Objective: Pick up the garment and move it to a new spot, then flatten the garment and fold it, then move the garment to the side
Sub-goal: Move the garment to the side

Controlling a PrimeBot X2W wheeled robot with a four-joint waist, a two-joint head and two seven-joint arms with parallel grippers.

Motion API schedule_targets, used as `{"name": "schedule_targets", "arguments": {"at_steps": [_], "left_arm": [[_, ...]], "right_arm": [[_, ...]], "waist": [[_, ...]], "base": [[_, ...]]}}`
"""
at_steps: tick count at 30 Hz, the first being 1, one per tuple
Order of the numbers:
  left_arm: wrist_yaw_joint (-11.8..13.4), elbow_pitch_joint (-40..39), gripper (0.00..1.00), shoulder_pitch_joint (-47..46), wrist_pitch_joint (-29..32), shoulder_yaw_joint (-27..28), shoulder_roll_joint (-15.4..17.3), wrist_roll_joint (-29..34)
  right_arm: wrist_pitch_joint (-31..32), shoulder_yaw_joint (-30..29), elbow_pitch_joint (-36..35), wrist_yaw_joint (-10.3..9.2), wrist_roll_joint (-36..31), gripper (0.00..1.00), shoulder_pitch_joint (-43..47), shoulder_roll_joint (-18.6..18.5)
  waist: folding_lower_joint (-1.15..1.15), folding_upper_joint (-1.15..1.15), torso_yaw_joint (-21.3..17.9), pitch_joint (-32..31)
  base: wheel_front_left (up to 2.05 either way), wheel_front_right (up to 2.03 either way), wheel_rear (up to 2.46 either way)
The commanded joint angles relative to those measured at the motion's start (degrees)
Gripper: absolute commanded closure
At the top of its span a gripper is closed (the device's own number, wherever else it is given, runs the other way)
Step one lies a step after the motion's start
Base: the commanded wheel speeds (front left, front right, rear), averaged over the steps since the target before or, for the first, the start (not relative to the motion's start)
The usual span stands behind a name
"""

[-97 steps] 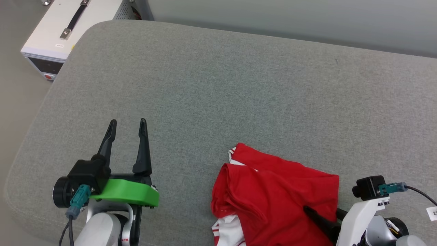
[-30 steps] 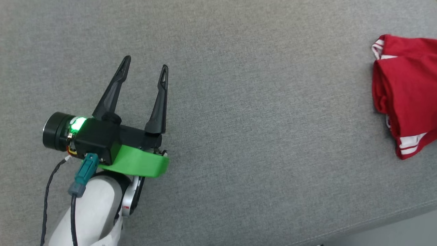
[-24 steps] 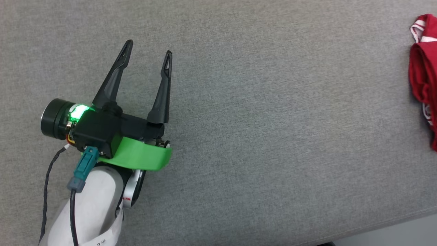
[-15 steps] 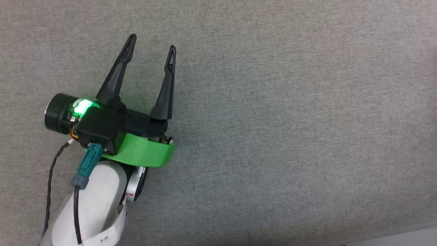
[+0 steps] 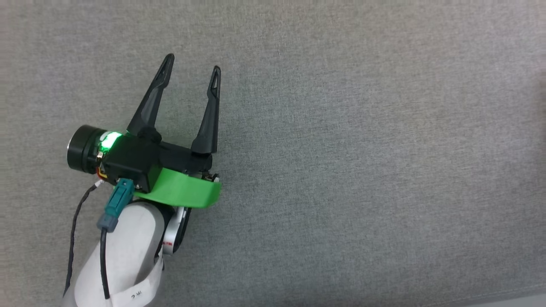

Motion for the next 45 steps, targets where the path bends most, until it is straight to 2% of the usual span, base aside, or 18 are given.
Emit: {"name": "schedule_targets", "arguments": {"at_steps": [1,6,12,17,26,36,45], "left_arm": [[0.4,1.0,0.0,1.8,-0.6,0.2,-0.4,-1.0],[1.1,2.8,0.0,5.5,-1.2,0.4,-1.1,-2.4],[1.7,5.3,0.0,9.7,-1.6,0.3,-2.2,-4.3],[2.0,7.2,0.0,12.4,-1.8,0.4,-2.9,-5.6],[2.5,10.0,0.0,16.4,-2.1,1.0,-3.6,-7.4],[3.0,12.3,0.0,18.9,-2.3,3.1,-3.8,-8.3],[3.3,12.3,0.0,20.7,-2.4,6.7,-2.0,-8.6]], "right_arm": [[-2.9,-1.0,-0.9,-0.09,-1.0,0.0,2.0,1.6],[-8.5,-0.6,-1.9,-0.09,-0.1,0.0,5.9,4.6],[-12.9,2.3,-2.4,-0.09,4.5,0.0,12.8,9.1],[-14.5,5.1,-5.8,-0.09,7.1,0.0,19.5,14.2],[-14.7,13.4,-14.7,-0.09,12.4,0.0,29.3,20.0],[-13.1,22.6,-26.0,-0.09,16.4,0.0,36.3,23.6],[-10.1,26.4,-36.4,-0.09,16.7,0.0,41.5,24.4]], "waist": [[0.0,0.0,0.6,-5.1],[0.0,0.0,0.9,-10.9],[0.0,0.0,1.7,-17.1],[0.0,0.0,2.5,-21.5],[0.0,0.0,5.2,-26.8],[0.0,0.0,8.7,-30.1],[0.0,0.0,10.0,-32.4]], "base": [[0.0,0.0,0.0],[0.0,0.0,0.0],[0.0,0.0,0.0],[0.0,0.0,0.0],[0.0,0.0,0.0],[0.0,0.0,0.0],[0.0,0.0,0.0]]}}
